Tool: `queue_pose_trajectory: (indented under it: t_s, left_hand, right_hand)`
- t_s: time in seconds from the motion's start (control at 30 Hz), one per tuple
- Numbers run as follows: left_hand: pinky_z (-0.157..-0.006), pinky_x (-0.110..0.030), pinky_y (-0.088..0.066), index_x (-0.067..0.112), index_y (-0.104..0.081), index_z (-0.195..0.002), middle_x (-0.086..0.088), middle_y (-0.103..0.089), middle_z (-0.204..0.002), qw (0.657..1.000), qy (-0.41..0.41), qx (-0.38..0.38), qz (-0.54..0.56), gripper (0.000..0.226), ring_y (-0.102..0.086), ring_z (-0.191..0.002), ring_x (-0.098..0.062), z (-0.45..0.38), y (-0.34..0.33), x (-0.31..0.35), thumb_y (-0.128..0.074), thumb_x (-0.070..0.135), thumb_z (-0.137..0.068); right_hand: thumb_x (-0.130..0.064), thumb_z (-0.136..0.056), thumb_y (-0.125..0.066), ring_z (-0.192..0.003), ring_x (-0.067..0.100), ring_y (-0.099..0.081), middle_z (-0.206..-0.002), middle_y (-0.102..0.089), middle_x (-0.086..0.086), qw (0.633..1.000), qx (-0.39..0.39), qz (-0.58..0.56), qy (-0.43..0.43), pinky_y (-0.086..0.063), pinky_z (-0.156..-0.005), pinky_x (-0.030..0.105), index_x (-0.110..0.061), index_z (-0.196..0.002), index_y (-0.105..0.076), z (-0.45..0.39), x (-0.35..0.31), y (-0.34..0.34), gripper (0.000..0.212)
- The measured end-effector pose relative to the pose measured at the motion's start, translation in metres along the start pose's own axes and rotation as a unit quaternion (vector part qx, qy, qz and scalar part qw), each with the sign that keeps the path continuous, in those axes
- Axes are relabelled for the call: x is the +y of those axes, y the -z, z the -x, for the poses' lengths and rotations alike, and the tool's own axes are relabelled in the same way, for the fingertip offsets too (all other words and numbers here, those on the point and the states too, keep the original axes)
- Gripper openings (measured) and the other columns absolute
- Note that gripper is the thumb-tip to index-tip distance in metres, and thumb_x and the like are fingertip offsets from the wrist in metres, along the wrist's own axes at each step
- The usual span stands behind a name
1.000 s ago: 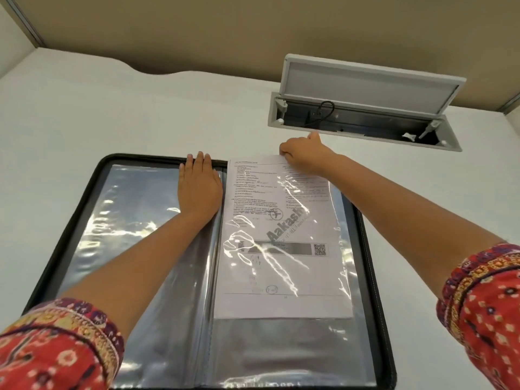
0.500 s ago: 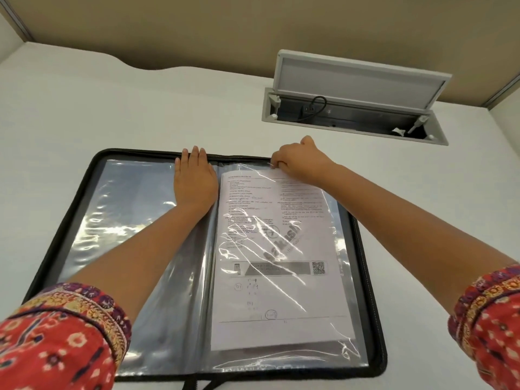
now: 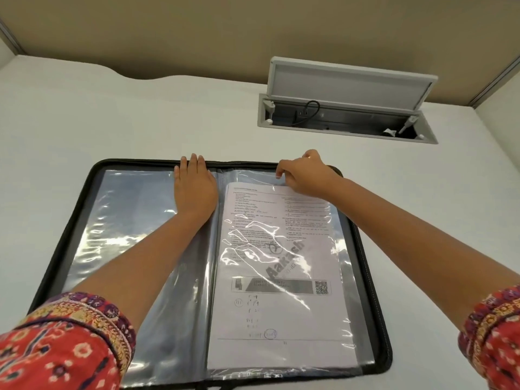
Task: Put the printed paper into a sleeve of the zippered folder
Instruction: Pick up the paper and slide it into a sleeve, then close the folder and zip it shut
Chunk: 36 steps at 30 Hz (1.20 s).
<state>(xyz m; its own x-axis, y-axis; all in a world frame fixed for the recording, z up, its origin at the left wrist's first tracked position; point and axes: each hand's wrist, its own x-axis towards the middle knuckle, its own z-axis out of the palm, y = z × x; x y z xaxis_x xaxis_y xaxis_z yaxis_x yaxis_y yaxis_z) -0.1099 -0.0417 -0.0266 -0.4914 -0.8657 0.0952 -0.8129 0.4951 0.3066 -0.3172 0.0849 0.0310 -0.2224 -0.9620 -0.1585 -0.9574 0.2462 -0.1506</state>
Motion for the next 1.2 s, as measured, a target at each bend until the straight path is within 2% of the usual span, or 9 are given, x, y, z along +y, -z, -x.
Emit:
queue_pose_trajectory:
  t_s: [0.13, 0.23, 0.33, 0.5, 0.6, 0.7, 0.8, 0.97, 1.2]
  left_hand:
    - [-0.119, -0.042, -0.006, 0.002, -0.022, -0.143, -0.015, -0.023, -0.153, 1.000, -0.001, -0.007, 0.005, 0.050, -0.013, -0.143, -0.031, 0.000, 0.001, 0.000, -0.025, 0.022, -0.097]
    - [-0.119, -0.042, -0.006, 0.001, -0.023, -0.143, -0.015, -0.023, -0.153, 0.999, -0.006, -0.019, 0.027, 0.050, -0.011, -0.144, -0.031, -0.001, 0.005, -0.001, -0.026, 0.021, -0.097]
    - [-0.118, -0.045, -0.006, 0.002, -0.026, -0.142, -0.015, -0.022, -0.154, 0.996, -0.009, -0.046, 0.078, 0.047, -0.010, -0.143, -0.033, -0.010, 0.014, -0.003, -0.030, 0.017, -0.098]
    - [-0.113, -0.049, -0.019, 0.005, -0.029, -0.141, -0.013, -0.019, -0.155, 0.984, -0.034, -0.104, 0.144, 0.047, -0.015, -0.142, -0.034, -0.003, 0.032, -0.024, -0.036, 0.012, -0.096]
    - [-0.112, -0.043, -0.024, 0.007, -0.034, -0.140, -0.011, -0.022, -0.154, 0.984, -0.050, -0.121, 0.119, 0.048, -0.021, -0.141, -0.029, 0.020, 0.040, -0.047, -0.043, 0.013, -0.093]
    - [-0.109, -0.041, -0.029, 0.009, -0.040, -0.136, -0.009, -0.030, -0.151, 0.986, -0.061, -0.126, 0.091, 0.046, -0.032, -0.136, -0.028, 0.045, 0.050, -0.066, -0.047, 0.016, -0.092]
    - [-0.104, -0.043, -0.035, 0.012, -0.042, -0.135, -0.009, -0.036, -0.148, 0.991, -0.064, -0.112, 0.038, 0.045, -0.038, -0.131, -0.028, 0.072, 0.057, -0.081, -0.049, 0.021, -0.091]
    - [-0.104, -0.049, -0.036, 0.014, -0.042, -0.134, -0.009, -0.038, -0.146, 0.996, -0.042, -0.073, -0.040, 0.045, -0.038, -0.130, -0.030, 0.111, 0.069, -0.099, -0.047, 0.027, -0.091]
    - [-0.109, -0.054, -0.023, 0.017, -0.036, -0.139, -0.008, -0.031, -0.150, 0.998, 0.015, -0.060, -0.031, 0.049, -0.024, -0.140, -0.028, 0.150, 0.077, -0.131, -0.044, 0.032, -0.094]
  right_hand:
    - [-0.014, -0.095, -0.039, -0.091, 0.021, -0.059, -0.086, -0.066, -0.003, 0.999, 0.028, -0.017, -0.020, -0.018, -0.108, 0.041, -0.025, -0.115, -0.053, 0.006, -0.003, 0.000, 0.027]
    - [-0.006, -0.088, -0.045, -0.109, 0.023, -0.053, -0.114, -0.061, 0.001, 0.993, 0.102, -0.024, -0.062, -0.021, -0.107, 0.046, -0.023, -0.123, -0.051, 0.018, -0.009, 0.000, 0.039]
    - [-0.010, -0.087, -0.049, -0.119, 0.021, -0.046, -0.127, -0.054, 0.000, 0.982, 0.162, -0.053, -0.075, -0.024, -0.107, 0.043, -0.022, -0.127, -0.048, 0.046, -0.016, -0.012, 0.043]
    - [-0.014, -0.085, -0.054, -0.123, 0.023, -0.045, -0.130, -0.052, 0.002, 0.966, 0.169, -0.130, -0.143, -0.033, -0.104, 0.042, -0.018, -0.126, -0.050, 0.105, -0.023, -0.041, 0.042]
    - [-0.015, -0.086, -0.055, -0.122, 0.024, -0.045, -0.131, -0.051, 0.005, 0.945, 0.177, -0.181, -0.205, -0.033, -0.103, 0.039, -0.016, -0.125, -0.050, 0.148, -0.021, -0.060, 0.039]
    - [-0.016, -0.087, -0.055, -0.119, 0.025, -0.048, -0.129, -0.052, 0.005, 0.936, 0.183, -0.209, -0.216, -0.038, -0.102, 0.042, -0.014, -0.121, -0.051, 0.183, -0.023, -0.072, 0.034]
    - [-0.015, -0.089, -0.055, -0.130, 0.025, -0.039, -0.139, -0.044, 0.008, 0.930, 0.181, -0.233, -0.218, -0.030, -0.110, 0.039, -0.012, -0.126, -0.049, 0.205, -0.029, -0.077, 0.037]
    - [-0.018, -0.094, -0.050, -0.139, 0.020, -0.027, -0.152, -0.028, 0.006, 0.906, 0.180, -0.297, -0.243, -0.022, -0.115, 0.035, -0.013, -0.137, -0.038, 0.227, -0.036, -0.082, 0.045]
    - [-0.021, -0.094, -0.050, -0.133, 0.015, -0.037, -0.148, -0.036, -0.004, 0.904, 0.214, -0.287, -0.235, -0.029, -0.110, 0.032, -0.020, -0.129, -0.048, 0.251, -0.033, -0.097, 0.035]
